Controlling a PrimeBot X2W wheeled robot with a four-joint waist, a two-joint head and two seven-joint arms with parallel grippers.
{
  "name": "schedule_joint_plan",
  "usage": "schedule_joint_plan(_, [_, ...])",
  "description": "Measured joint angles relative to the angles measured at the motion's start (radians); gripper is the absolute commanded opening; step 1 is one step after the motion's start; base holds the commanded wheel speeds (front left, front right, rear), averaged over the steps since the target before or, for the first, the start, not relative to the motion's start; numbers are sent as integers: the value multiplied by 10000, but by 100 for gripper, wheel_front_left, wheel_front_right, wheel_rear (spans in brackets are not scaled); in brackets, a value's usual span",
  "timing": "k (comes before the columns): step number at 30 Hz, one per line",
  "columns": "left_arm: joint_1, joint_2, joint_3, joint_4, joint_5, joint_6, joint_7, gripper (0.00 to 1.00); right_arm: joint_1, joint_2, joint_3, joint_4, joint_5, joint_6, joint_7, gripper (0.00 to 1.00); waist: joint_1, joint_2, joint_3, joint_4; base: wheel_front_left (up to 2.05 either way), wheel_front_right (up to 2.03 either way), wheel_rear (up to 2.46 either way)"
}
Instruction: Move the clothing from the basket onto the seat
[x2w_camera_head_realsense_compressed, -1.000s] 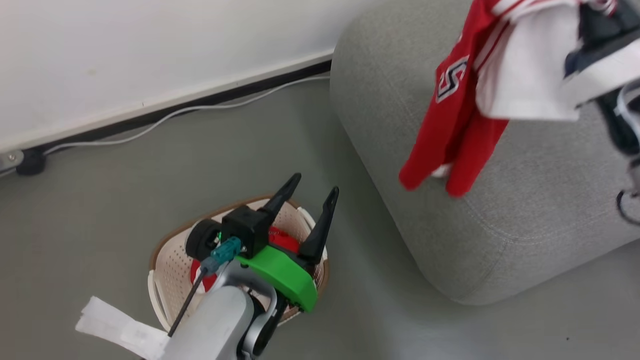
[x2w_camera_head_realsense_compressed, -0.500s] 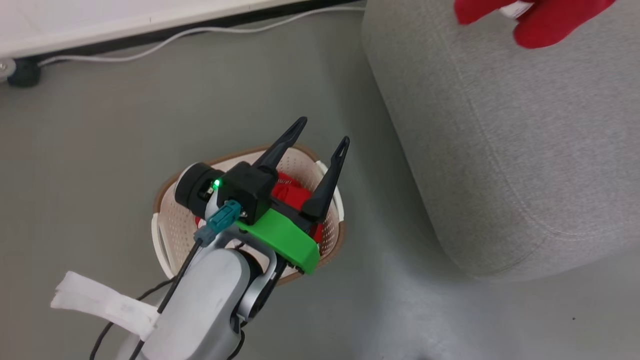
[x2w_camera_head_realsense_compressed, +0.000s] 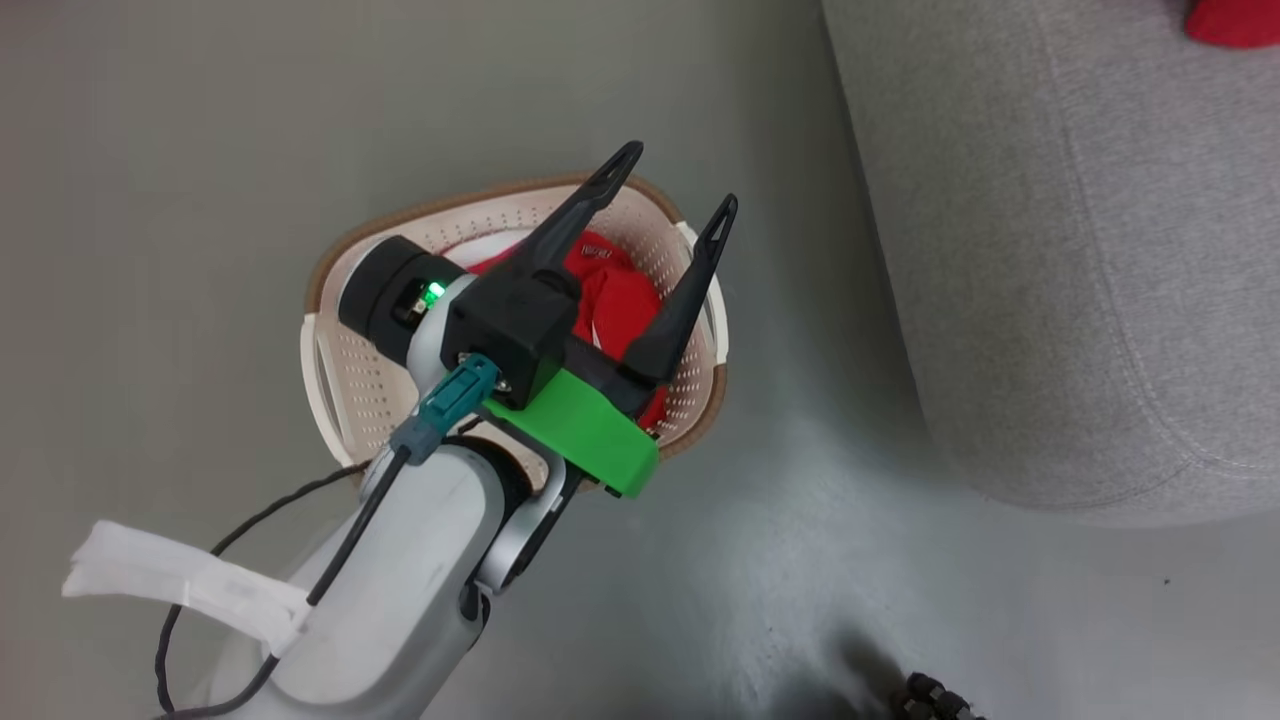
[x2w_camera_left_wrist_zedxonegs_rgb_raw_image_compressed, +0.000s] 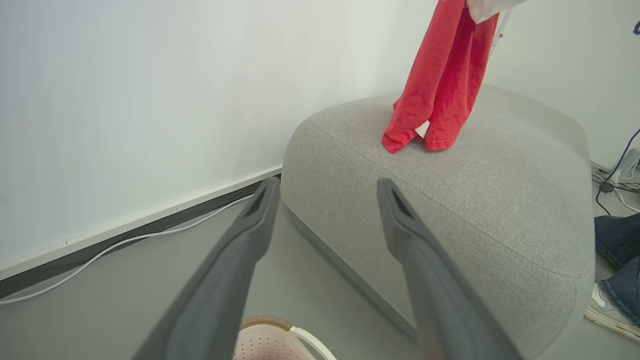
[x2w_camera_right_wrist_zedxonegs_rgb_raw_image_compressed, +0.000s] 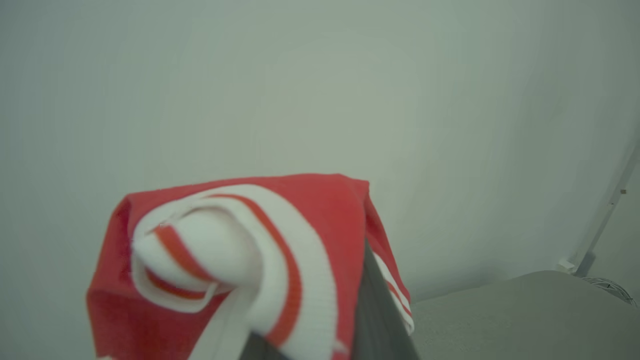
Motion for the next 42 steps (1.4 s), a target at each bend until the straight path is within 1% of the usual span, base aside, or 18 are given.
schedule_joint_plan(3, [-159,42,-17,-140,29,0,96,100,73,151,-178,397,205,-184,-222,0,0,0,407,37,0,0,0])
schedule_joint_plan(6, [-269,96,-36,-221,167,-2,184,100,423,642,-169,834,332,-303,-441,0,0,0,785,34,0,0,0])
schedule_joint_plan(10, [-316,157,-54,-222,322,-4,234,100,1062,1471,8,1453,418,-314,-779,0,1,0,1198,-18,0,0,0])
schedule_joint_plan(13, [-320,194,-86,-173,322,-15,257,100,1473,1866,123,1929,422,-318,-1081,0,0,0,1404,-72,0,0,0])
schedule_joint_plan(17, [-320,224,-82,-151,320,-19,257,100,1785,2073,144,2422,424,-395,-1390,0,0,0,1518,-131,0,0,0])
schedule_joint_plan(22, [-320,230,-77,-94,318,-27,251,100,1893,2247,188,2853,422,-391,-1743,0,0,0,1519,-140,0,0,0])
schedule_joint_plan(23, [-320,238,-71,-52,316,-29,221,100,1894,2272,230,2909,412,-389,-1814,14,0,0,1504,-142,0,0,0])
schedule_joint_plan(25, [-319,278,-44,38,307,-29,169,100,1899,2345,295,2997,389,-389,-1918,53,-1,0,1445,-149,0,0,0])
schedule_joint_plan(26, [-317,299,-27,67,303,-29,165,100,1899,2385,313,3032,387,-382,-1937,100,-1,0,1409,-156,0,0,0])
schedule_joint_plan(28, [-309,313,2,127,299,-29,71,100,1902,2435,337,3091,366,-372,-2004,100,-1,0,1326,-176,0,0,0])
schedule_joint_plan(33, [-192,316,96,426,169,-61,-192,100,2312,2566,357,3256,341,-148,-2157,100,-1,0,976,-274,0,0,0])
schedule_joint_plan(35, [-129,316,127,476,136,-61,-244,100,2443,2569,359,3271,328,-109,-2176,100,-1,0,902,-292,0,0,0])
schedule_joint_plan(38, [67,313,222,675,-221,-77,-382,100,2847,2577,359,3287,293,-21,-2178,100,-1,0,650,-346,0,0,0])
schedule_joint_plan(42, [302,311,357,918,-355,-102,-562,100,3278,2660,447,3273,236,238,-2197,100,-1,0,274,-415,0,0,0])
